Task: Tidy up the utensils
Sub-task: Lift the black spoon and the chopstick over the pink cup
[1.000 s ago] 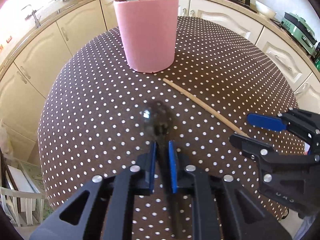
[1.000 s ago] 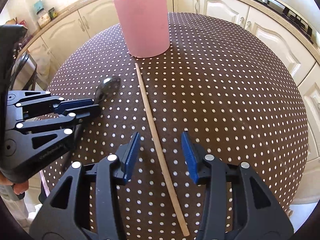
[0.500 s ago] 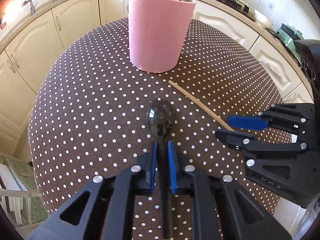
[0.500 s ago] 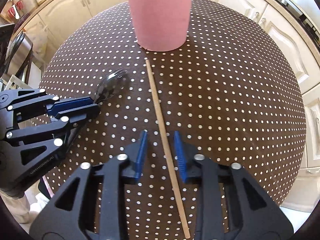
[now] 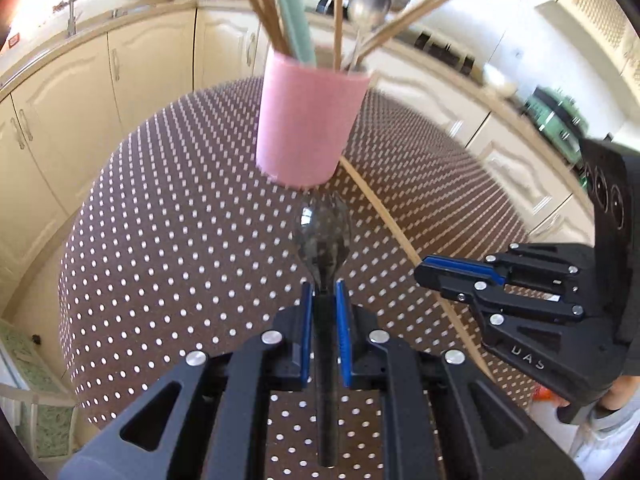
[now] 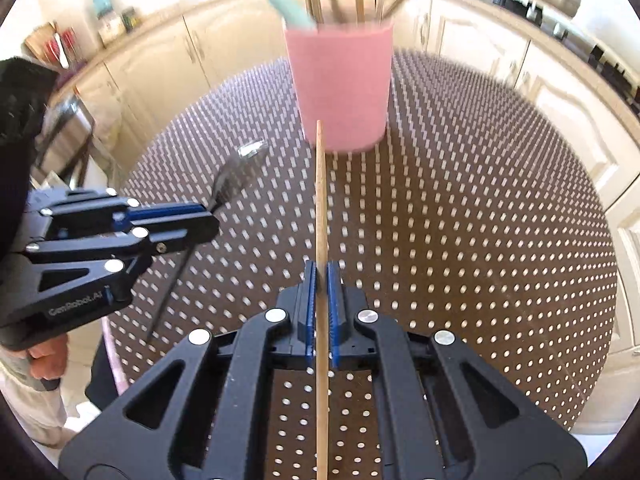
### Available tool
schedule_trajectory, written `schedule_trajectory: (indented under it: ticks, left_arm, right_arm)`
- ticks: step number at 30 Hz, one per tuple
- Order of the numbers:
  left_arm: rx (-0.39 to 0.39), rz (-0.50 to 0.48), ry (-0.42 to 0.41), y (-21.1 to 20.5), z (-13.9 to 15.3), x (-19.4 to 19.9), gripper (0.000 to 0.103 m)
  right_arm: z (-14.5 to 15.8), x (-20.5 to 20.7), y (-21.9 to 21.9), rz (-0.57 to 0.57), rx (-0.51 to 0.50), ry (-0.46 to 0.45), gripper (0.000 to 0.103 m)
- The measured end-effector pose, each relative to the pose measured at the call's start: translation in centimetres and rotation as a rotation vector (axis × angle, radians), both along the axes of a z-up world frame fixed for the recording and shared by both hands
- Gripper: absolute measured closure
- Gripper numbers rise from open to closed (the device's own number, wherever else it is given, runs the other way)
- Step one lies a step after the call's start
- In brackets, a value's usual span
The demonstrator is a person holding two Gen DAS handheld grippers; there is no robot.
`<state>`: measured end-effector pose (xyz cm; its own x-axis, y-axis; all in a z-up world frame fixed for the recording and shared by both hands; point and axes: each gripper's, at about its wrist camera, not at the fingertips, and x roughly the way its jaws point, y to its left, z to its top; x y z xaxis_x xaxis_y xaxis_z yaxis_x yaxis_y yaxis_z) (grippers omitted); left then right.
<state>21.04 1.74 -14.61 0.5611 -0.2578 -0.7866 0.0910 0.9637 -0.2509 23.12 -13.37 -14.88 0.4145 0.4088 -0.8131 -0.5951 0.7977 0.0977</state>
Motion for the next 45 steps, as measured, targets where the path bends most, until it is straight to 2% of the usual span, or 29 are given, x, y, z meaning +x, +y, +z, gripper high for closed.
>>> schedule_trajectory:
  ticks: [6,12,23,31,38,45]
  left_arm:
    - [-0.047,0.010,-0.173,0.9,3.6,-2.0,0.092]
    - [-0.077,0.023,-0.345,1.7,7.1,-2.4,0.092]
    - [-0.095,0.096,-0.659,0.8,11.8,1.4,0.092]
    - [-0.107,0.143,-0.760,-0.4,12.7,6.2,0.092]
    - [-0.110,0.164,-0.784,-0.6,11.3,9.0,0.092]
    - [-0.081,0.169,-0.773,-0.7,9.7,10.0,0.092]
  right_arm:
    - [3.2,-1.6,-2.2,-0.043,0.222,-0.163,0.097]
    - [6.0,-1.3,-3.2,-0.094,0.406,-0.313,0.097]
    - [10.5,2.8,-3.3,-0.162,0.623,-0.553,0.097]
    - [12.0,7.4,-3.2,-0.209,0.727,-0.641,0.097]
    - [11.6,9.6,-2.7,-0.230,0.785,-0.676,0.097]
    - [10.6,10.2,-1.7,-0.229,0.765,-0.702,0.097]
